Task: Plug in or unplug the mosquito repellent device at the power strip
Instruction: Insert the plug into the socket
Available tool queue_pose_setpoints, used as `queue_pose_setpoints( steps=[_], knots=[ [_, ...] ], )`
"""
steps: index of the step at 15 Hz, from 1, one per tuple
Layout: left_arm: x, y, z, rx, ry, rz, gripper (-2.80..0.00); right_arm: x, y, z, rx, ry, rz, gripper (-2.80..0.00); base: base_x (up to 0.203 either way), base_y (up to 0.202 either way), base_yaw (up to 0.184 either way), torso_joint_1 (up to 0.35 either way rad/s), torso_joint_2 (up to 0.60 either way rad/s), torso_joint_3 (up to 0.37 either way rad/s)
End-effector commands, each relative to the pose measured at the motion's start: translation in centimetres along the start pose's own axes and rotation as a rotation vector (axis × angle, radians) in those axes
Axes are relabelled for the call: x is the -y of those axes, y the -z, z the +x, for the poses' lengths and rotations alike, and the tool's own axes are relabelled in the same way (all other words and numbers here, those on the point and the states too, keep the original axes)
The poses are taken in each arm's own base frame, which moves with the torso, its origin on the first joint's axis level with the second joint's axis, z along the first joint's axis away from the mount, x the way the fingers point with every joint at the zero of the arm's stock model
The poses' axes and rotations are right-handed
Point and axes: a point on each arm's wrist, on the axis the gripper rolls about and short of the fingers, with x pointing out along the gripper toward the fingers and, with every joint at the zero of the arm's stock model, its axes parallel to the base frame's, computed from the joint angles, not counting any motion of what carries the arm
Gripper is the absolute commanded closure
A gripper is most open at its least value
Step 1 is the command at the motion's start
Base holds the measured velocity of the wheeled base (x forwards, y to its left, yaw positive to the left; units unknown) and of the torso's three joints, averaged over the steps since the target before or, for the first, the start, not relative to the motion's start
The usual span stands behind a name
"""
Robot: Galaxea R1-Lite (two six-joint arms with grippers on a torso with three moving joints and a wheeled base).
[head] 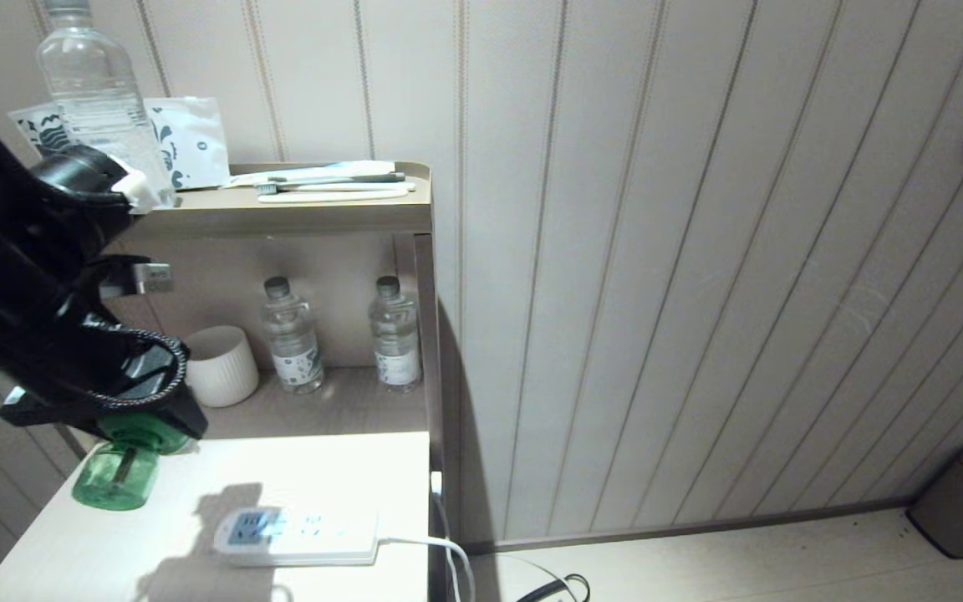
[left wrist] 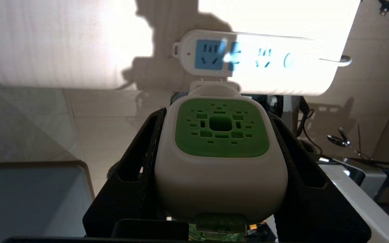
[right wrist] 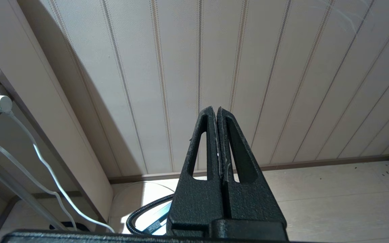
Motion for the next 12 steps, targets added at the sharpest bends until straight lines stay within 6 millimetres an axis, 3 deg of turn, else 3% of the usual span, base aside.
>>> queue_pose_setpoints(
  steps=[1, 3, 8, 12],
  knots=[
    [1.5, -1.8, 2.7, -0.077, -0.017, 0.016, 0.0, 0.0, 0.0, 0.0, 0.0, -0.001, 0.0, 0.0, 0.0, 0.0, 0.0, 0.0, 0.0, 0.0],
    [2.5, -2.3, 4.8, -0.128, -0.044, 0.01, 0.0, 0.0, 0.0, 0.0, -0.001, -0.001, 0.0, 0.0, 0.0, 0.0, 0.0, 0.0, 0.0, 0.0],
    [2.7, -2.7, 9.3, -0.121, -0.096, -0.036, 0.0, 0.0, 0.0, 0.0, 0.0, 0.0, 0.0, 0.0, 0.0, 0.0, 0.0, 0.0, 0.0, 0.0],
    [3.0, -2.3, 10.5, -0.132, -0.1, -0.049, 0.0, 0.0, 0.0, 0.0, -0.001, -0.001, 0.0, 0.0, 0.0, 0.0, 0.0, 0.0, 0.0, 0.0]
  ],
)
